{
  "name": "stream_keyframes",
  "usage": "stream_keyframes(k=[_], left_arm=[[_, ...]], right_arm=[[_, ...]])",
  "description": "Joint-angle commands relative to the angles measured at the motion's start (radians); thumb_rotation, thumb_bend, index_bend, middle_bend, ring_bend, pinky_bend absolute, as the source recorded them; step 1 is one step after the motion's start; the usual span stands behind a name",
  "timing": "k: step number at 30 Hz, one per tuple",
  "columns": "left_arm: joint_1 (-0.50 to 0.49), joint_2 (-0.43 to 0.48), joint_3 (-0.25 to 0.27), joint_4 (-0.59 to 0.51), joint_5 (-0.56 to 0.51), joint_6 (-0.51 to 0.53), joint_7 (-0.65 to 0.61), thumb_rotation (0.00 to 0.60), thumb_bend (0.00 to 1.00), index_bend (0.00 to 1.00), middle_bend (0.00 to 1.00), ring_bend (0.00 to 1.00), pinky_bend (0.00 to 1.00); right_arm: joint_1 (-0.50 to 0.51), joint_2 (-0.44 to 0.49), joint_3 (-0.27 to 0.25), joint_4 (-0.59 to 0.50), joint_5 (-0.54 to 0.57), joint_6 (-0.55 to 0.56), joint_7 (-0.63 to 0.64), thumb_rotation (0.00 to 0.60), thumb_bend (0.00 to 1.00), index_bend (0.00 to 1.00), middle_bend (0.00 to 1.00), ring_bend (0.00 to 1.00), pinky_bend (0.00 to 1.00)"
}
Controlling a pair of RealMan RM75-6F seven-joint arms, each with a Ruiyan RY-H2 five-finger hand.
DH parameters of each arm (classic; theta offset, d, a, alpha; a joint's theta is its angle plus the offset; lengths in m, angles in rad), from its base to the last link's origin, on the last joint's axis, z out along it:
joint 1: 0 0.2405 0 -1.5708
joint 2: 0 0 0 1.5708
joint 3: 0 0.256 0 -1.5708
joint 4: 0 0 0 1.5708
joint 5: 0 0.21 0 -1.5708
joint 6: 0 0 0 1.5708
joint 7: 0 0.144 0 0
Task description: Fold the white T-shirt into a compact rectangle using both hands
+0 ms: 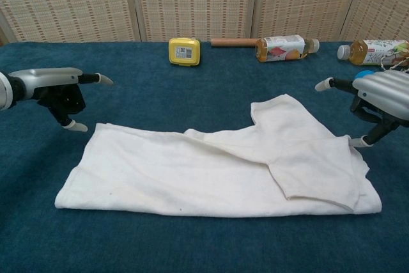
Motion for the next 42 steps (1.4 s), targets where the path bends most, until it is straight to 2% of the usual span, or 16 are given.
stream_keyframes(k=[1, 7, 11, 14, 16, 18, 25, 31, 36, 42], left_arm=[[0.004, 0.009, -0.008, -0.014, -0.010, 0.012, -0.002, 0.600, 0.29, 0.00, 0.89, 0.86, 0.97], [0.010, 0.020, -0.017, -0.034, -0.017, 0.036, 0.001, 0.600, 0.29, 0.00, 0.89, 0.86, 0.97], [0.020, 0.034, -0.026, -0.056, -0.014, 0.060, -0.009, 0.600, 0.29, 0.00, 0.89, 0.86, 0.97], [0.031, 0.048, -0.031, -0.078, -0.003, 0.084, -0.019, 0.600, 0.29, 0.00, 0.89, 0.86, 0.97], [0.040, 0.059, -0.034, -0.095, 0.004, 0.103, -0.027, 0.600, 0.29, 0.00, 0.89, 0.86, 0.97], [0.048, 0.066, -0.036, -0.107, 0.011, 0.122, -0.029, 0.600, 0.29, 0.00, 0.89, 0.86, 0.97], [0.066, 0.104, -0.031, -0.165, 0.023, 0.141, -0.028, 0.600, 0.29, 0.00, 0.89, 0.86, 0.97], [0.067, 0.118, -0.027, -0.198, 0.016, 0.139, -0.018, 0.600, 0.29, 0.00, 0.89, 0.86, 0.97], [0.070, 0.121, -0.025, -0.206, 0.011, 0.144, -0.012, 0.600, 0.29, 0.00, 0.89, 0.85, 0.97], [0.076, 0.123, -0.023, -0.203, 0.005, 0.144, -0.018, 0.600, 0.29, 0.00, 0.89, 0.86, 0.97]], right_arm=[[0.001, 0.015, 0.009, -0.020, 0.018, -0.012, -0.016, 0.600, 0.00, 0.07, 0.90, 0.98, 1.00], [0.004, 0.032, 0.016, -0.051, 0.017, 0.003, -0.034, 0.600, 0.00, 0.06, 0.90, 0.98, 1.00], [-0.002, 0.066, -0.021, -0.091, -0.051, 0.050, 0.013, 0.600, 0.00, 0.07, 0.90, 0.98, 1.00], [-0.013, 0.108, -0.065, -0.136, -0.112, 0.082, 0.053, 0.600, 0.01, 0.15, 0.90, 0.98, 1.00], [-0.025, 0.142, -0.098, -0.176, -0.145, 0.097, 0.072, 0.600, 0.07, 0.25, 0.90, 0.98, 1.00], [-0.036, 0.165, -0.126, -0.208, -0.174, 0.115, 0.083, 0.600, 0.11, 0.31, 0.90, 0.98, 1.00], [-0.081, 0.196, -0.217, -0.273, -0.265, 0.165, 0.102, 0.600, 0.12, 0.41, 0.91, 0.98, 1.00], [-0.085, 0.181, -0.235, -0.268, -0.277, 0.138, 0.091, 0.600, 0.12, 0.43, 0.91, 0.98, 1.00], [-0.076, 0.167, -0.232, -0.253, -0.273, 0.104, 0.076, 0.600, 0.21, 0.43, 0.91, 0.98, 1.00], [-0.061, 0.142, -0.222, -0.227, -0.265, 0.070, 0.070, 0.600, 0.23, 0.44, 0.91, 0.98, 1.00]])
